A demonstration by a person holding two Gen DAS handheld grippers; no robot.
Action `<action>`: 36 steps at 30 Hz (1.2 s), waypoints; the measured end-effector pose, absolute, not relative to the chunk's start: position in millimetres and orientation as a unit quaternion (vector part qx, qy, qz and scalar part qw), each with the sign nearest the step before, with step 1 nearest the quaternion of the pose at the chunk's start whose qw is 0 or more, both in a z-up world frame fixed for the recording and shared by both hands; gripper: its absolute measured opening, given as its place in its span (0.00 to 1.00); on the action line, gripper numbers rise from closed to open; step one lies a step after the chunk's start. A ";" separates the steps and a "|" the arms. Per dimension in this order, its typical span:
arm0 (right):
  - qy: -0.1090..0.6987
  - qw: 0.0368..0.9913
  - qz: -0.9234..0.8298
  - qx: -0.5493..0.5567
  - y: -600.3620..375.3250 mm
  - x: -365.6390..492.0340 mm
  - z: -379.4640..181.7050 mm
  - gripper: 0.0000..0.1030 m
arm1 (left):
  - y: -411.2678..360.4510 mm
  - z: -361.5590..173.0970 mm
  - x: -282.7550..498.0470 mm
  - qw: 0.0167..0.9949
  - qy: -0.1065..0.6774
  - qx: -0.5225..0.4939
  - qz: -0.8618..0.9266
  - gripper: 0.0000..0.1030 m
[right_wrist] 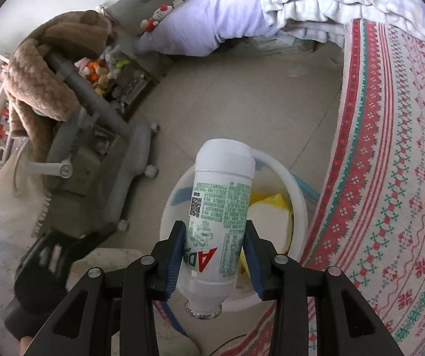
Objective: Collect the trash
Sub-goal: 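Carry the yellow bag and white bottle over the wastebasket and open both grippers, then move both open grippers back over the bed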
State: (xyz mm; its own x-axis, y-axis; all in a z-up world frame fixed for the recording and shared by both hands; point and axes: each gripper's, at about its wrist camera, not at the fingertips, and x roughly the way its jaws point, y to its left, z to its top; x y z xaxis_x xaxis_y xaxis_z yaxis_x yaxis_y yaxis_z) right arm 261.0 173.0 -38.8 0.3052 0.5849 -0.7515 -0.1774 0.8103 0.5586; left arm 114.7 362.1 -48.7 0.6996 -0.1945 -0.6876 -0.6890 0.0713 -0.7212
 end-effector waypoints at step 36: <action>0.448 0.837 0.065 0.307 -221.1 127.0 33.2 0.55 | 210.0 68.4 131.6 0.806 0.302 -0.503 0.076 0.69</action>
